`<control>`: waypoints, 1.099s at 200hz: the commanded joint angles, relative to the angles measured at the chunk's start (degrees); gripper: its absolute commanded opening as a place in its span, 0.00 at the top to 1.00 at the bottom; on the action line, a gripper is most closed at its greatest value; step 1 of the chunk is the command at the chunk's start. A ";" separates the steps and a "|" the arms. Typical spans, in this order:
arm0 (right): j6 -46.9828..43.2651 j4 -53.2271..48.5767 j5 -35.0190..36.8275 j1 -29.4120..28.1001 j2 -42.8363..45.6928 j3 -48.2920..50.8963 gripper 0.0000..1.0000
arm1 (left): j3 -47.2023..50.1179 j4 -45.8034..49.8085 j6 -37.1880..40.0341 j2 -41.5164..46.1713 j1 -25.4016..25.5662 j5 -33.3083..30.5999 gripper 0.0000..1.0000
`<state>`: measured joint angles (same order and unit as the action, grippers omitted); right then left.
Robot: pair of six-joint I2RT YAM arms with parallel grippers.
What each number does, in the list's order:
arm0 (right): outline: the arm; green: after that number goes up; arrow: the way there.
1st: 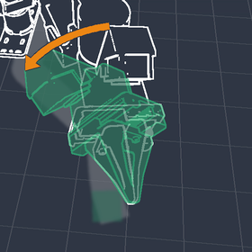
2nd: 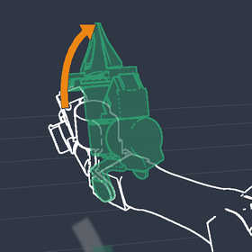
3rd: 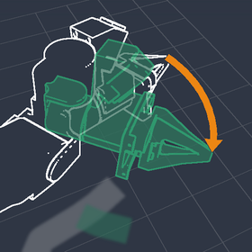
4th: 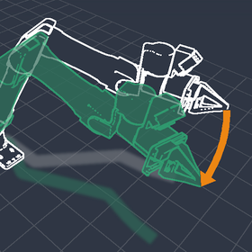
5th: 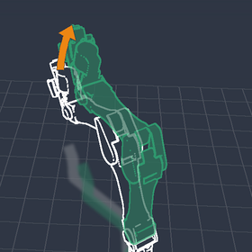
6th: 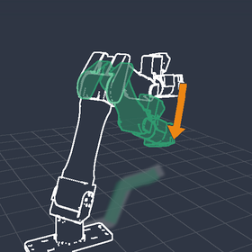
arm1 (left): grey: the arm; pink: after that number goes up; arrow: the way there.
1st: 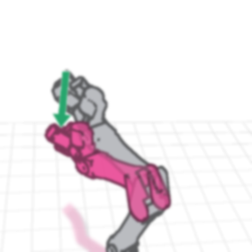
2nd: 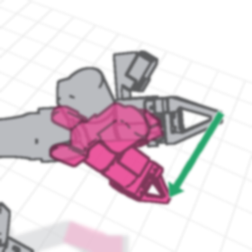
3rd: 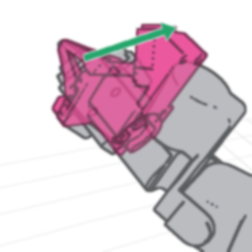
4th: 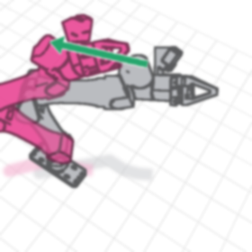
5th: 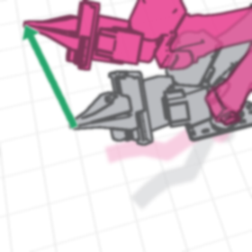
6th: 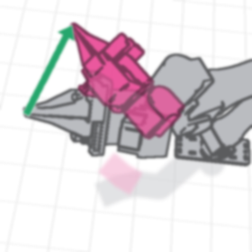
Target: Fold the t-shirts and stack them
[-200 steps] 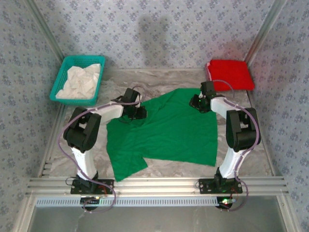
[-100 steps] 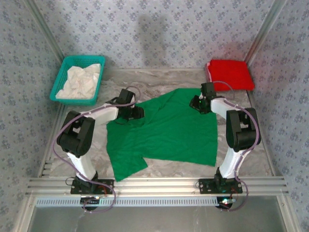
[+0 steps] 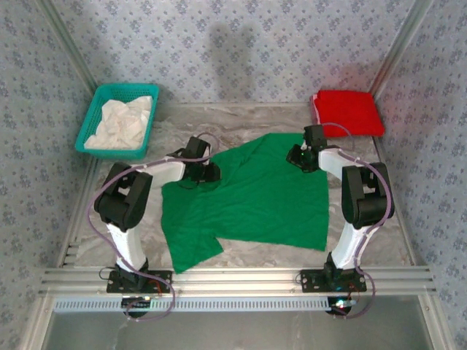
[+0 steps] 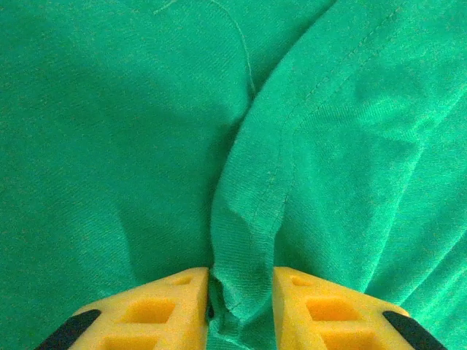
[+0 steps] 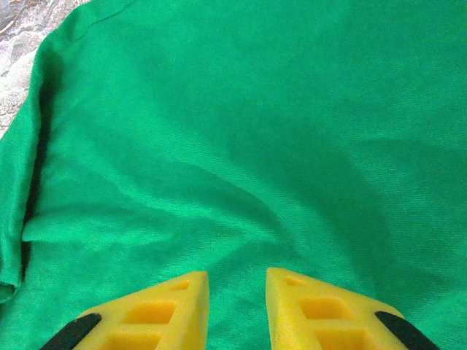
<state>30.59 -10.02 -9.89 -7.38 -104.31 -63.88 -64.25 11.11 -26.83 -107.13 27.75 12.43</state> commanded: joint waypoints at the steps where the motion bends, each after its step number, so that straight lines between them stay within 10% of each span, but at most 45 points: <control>1: 0.57 0.34 -0.50 0.28 -0.44 0.29 0.71 | -2.51 2.42 1.38 1.18 -0.01 -0.33 0.78; 41: 0.70 0.61 -0.57 0.18 -0.80 0.33 0.70 | -4.13 4.91 2.22 1.49 -0.06 -3.47 1.00; 134: 0.44 0.27 0.04 0.78 -0.45 0.03 0.70 | -17.97 12.21 15.00 1.38 -3.78 -17.55 1.00; 220: -0.21 -2.85 0.32 1.06 0.05 -3.65 0.69 | -66.11 19.68 33.81 -28.03 -15.54 -21.27 0.92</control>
<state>30.57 -10.57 -9.87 -6.61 -104.36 -64.99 -117.51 25.32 2.07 -126.30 14.92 -5.69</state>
